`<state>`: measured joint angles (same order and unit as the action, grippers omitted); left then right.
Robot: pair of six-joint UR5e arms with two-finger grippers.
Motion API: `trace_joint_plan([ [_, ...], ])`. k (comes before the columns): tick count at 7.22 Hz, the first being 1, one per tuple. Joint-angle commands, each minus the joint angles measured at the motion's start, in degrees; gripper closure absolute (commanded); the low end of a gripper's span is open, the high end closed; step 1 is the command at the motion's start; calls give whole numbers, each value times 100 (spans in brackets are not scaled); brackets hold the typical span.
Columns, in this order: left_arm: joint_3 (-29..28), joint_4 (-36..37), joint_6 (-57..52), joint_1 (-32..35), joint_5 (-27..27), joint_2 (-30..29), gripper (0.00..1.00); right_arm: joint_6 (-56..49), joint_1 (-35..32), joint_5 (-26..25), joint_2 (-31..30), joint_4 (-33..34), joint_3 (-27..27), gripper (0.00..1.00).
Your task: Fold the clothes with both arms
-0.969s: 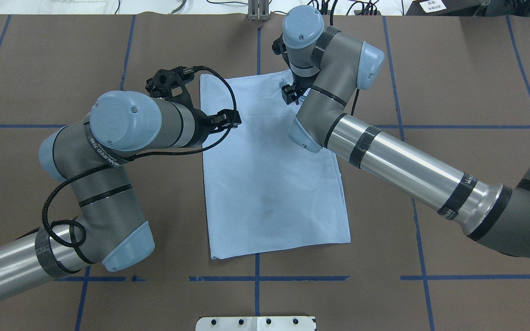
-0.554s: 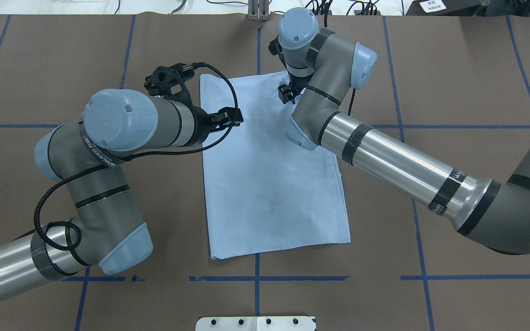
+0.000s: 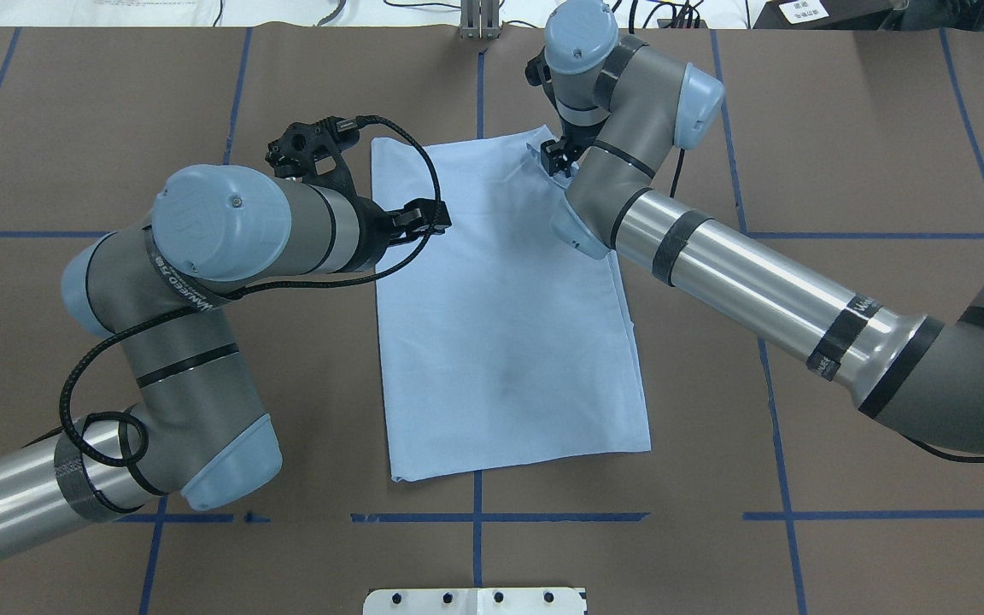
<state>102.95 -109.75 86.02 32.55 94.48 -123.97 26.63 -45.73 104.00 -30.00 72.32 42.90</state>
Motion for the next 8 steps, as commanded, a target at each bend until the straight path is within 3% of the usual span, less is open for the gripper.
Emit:
trace_joint_plan([
  [1,6,-2,3,-3,0,-13,0,-26,-487,15,-24,-631,-738,1],
  [3,-2,-2,3,-3,0,-5,0,-44,-665,278,28,-622,-626,0],
  [5,-29,-2,-6,-3,9,4,0,-35,-735,672,29,-370,-100,0],
  [7,6,-11,-6,-3,35,39,0,-44,-735,701,46,-201,43,0],
  [8,41,-2,-6,-3,296,39,0,-35,-735,1031,-41,69,531,0],
])
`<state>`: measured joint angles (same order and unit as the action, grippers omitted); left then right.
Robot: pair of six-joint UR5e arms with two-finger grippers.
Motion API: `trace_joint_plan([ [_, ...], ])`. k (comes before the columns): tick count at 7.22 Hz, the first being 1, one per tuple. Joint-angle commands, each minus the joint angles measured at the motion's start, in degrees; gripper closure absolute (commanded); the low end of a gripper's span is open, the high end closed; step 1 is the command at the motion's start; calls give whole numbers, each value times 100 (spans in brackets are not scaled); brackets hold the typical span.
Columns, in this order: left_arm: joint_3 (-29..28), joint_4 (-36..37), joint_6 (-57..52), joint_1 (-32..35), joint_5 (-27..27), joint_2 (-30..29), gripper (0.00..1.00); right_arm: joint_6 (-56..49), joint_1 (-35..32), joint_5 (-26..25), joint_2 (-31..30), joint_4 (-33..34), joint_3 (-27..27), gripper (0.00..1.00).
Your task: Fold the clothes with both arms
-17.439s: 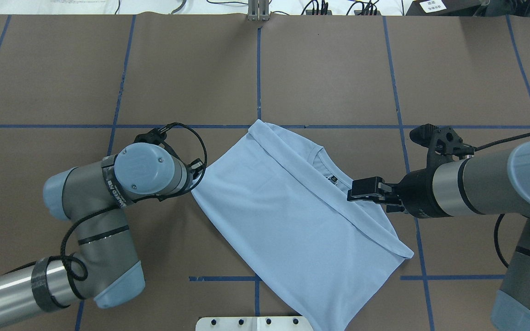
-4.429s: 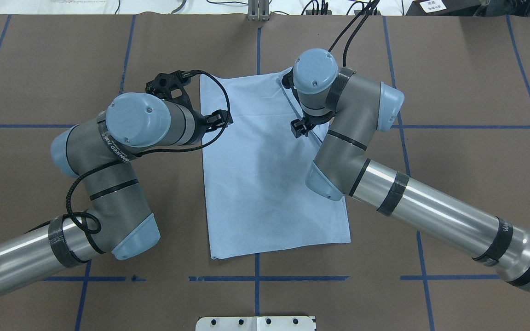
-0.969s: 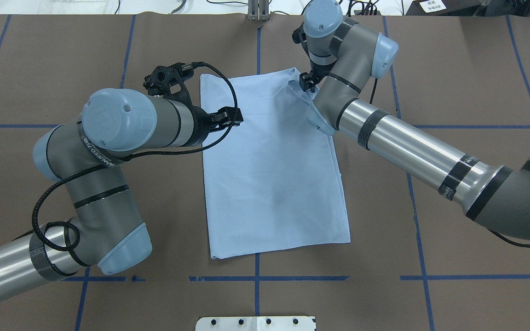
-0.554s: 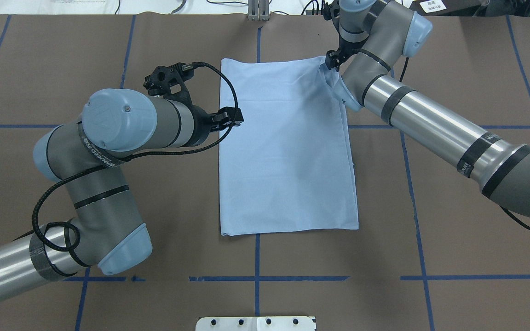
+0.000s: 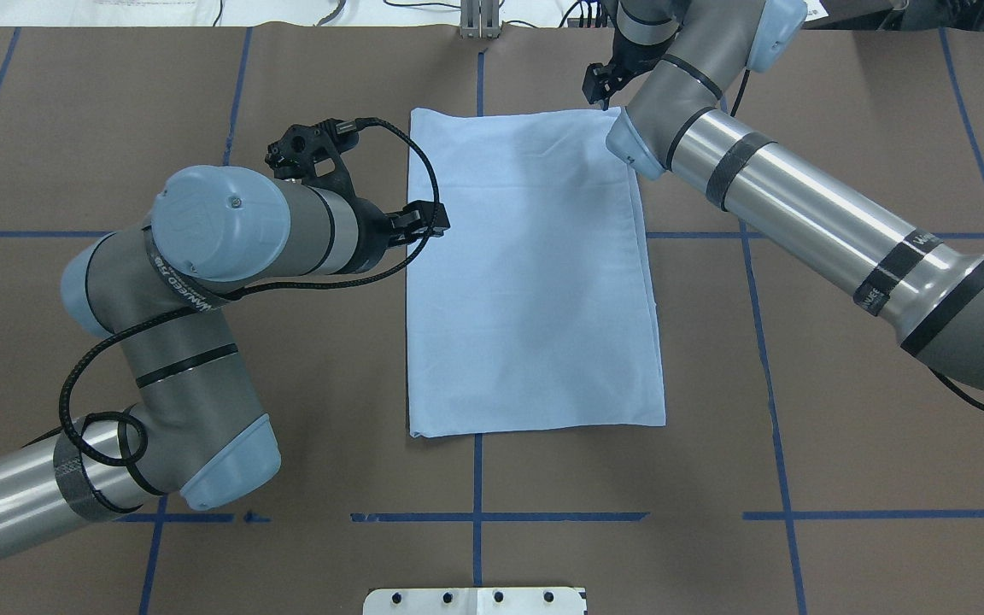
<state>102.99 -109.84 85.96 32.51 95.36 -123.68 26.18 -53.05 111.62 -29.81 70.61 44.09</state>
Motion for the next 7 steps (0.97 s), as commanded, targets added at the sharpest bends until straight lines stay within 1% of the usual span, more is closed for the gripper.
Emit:
trace_joint_plan([
  [1,55,32,60,18,428,19,0,28,-4,490,-469,1009,1478,0],
  [2,237,189,313,9,822,176,0,45,-13,745,-1013,1460,2463,0],
  [3,396,217,812,-34,1122,351,0,480,-39,1226,-1636,1630,3299,0],
  [4,397,217,1121,-243,1081,449,0,789,-13,1300,-2303,1614,4117,0],
  [5,328,217,1560,-663,872,528,0,1201,83,1301,-2884,1623,4891,0],
  [6,179,226,1782,-1094,348,494,0,1876,180,1344,-3343,1597,5394,0],
  [7,-83,226,1923,-1150,238,416,1,2665,320,1432,-3669,1579,5878,0],
])
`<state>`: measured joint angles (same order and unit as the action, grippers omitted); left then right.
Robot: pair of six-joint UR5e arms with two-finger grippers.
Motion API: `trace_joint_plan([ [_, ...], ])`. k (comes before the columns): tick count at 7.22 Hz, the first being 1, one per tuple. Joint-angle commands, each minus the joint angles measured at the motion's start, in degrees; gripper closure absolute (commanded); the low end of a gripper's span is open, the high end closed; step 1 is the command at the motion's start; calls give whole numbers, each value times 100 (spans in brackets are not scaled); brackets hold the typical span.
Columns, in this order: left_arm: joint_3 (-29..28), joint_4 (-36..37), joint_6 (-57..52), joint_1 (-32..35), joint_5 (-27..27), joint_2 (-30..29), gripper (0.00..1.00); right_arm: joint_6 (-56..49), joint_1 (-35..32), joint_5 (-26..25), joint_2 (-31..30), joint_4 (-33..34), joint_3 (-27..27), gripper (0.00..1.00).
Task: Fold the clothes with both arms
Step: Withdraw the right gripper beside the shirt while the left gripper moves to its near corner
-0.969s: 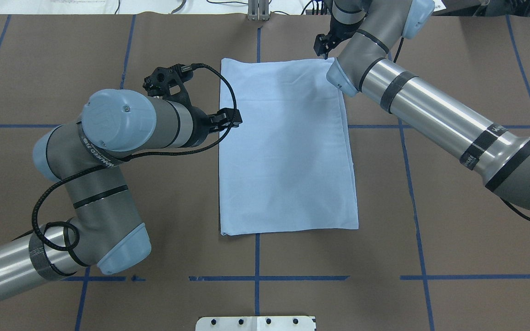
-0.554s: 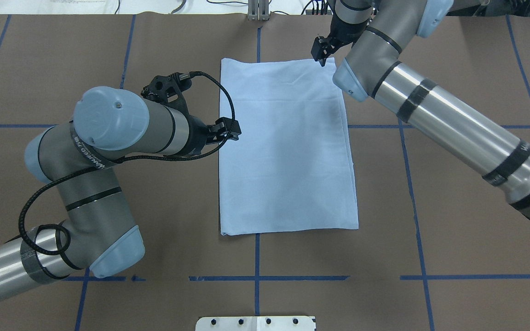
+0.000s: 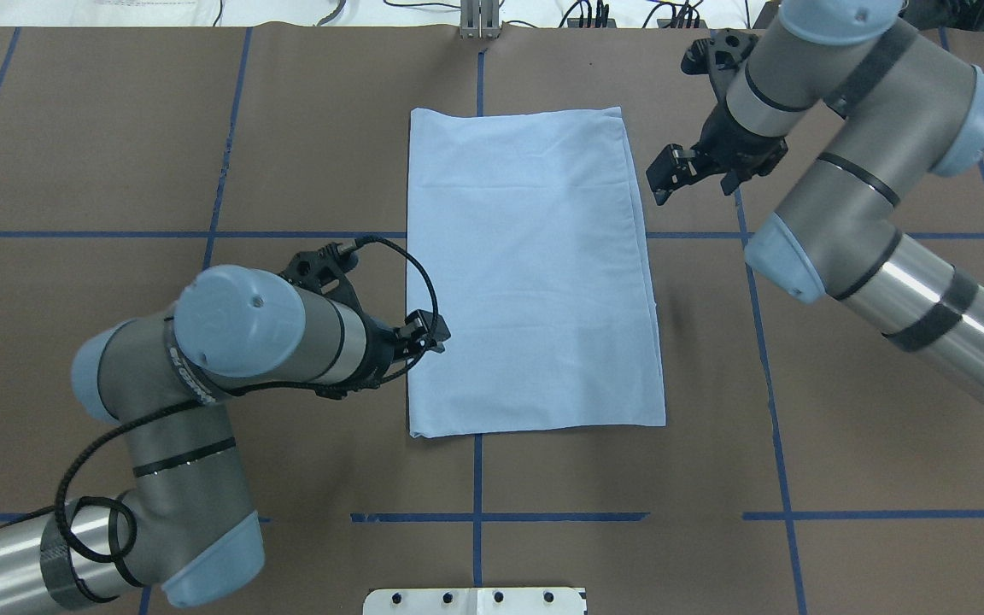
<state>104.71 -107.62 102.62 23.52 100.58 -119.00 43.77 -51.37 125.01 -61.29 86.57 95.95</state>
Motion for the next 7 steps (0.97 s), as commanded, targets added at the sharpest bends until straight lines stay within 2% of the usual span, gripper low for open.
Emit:
trace_joint_plan([
  [1,-415,22,476,-451,-302,-62,2,1358,354,68,-837,-34,1185,0],
  [2,-625,31,513,-471,-476,-254,4,1632,504,42,-988,-35,1451,0],
  [3,-775,118,522,-480,-530,-404,6,1670,575,-11,-1007,-35,1479,0],
  [5,-785,127,540,-497,-539,-379,16,1670,602,-29,-1008,-35,1471,0],
  [7,-759,232,531,-497,-539,-352,18,1679,663,-81,-981,-35,1453,0],
])
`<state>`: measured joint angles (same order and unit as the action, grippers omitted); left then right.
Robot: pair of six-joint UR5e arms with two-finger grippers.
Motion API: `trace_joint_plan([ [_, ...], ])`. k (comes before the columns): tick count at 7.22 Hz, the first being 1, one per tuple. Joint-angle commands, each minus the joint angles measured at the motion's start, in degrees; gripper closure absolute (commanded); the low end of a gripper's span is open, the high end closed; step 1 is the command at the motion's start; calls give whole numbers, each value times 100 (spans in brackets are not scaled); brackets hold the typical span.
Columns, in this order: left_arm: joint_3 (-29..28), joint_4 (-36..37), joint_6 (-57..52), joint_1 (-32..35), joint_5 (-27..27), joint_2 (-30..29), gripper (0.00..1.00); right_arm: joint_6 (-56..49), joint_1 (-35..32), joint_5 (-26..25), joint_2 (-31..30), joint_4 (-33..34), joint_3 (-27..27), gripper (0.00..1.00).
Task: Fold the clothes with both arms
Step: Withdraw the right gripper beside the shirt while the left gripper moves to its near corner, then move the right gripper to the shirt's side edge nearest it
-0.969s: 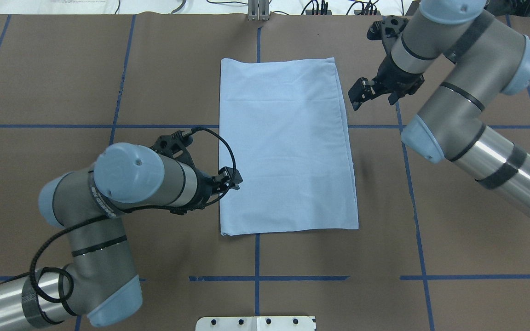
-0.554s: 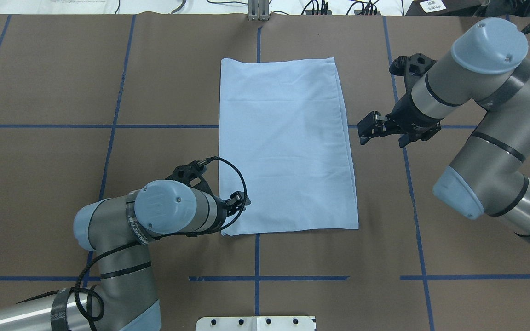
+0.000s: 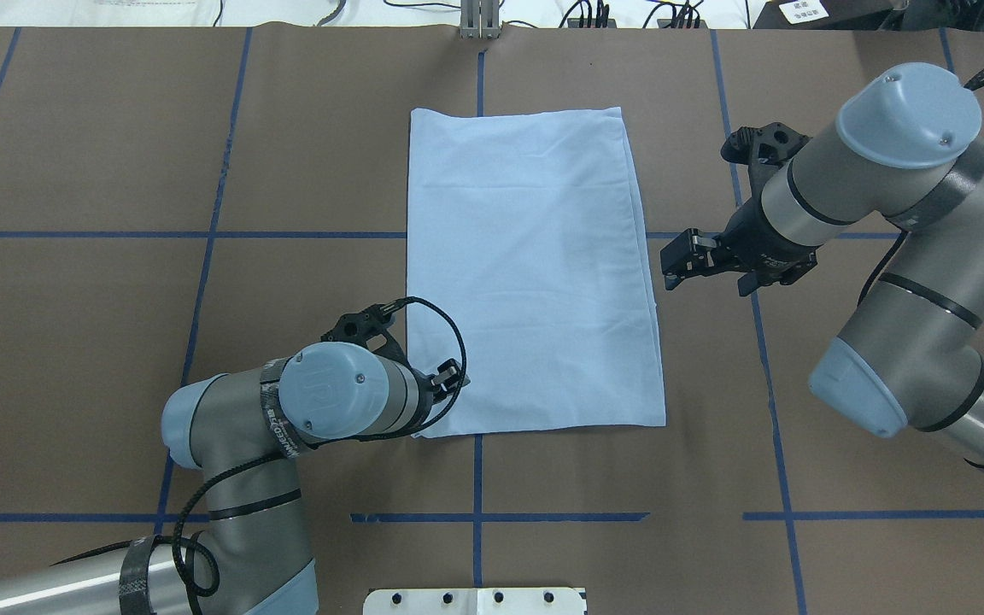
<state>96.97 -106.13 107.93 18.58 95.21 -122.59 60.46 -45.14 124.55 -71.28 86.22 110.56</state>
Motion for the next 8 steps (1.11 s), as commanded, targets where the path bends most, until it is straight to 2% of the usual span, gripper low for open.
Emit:
trace_joint_plan([
  [1,41,214,0,-4,-2,-19,18,44,75,-36,27,0,-17,0],
  [3,50,224,9,-117,7,-2,19,45,84,-71,27,0,-8,0],
  [4,59,224,26,-136,7,-19,30,45,93,-80,27,0,-8,0],
  [5,59,224,26,-136,7,-37,42,45,93,-80,27,0,-17,0],
  [6,77,233,26,-136,7,-54,64,45,85,-80,27,0,-17,0],
  [8,77,233,17,-136,7,-37,97,45,93,-98,27,0,-17,0],
])
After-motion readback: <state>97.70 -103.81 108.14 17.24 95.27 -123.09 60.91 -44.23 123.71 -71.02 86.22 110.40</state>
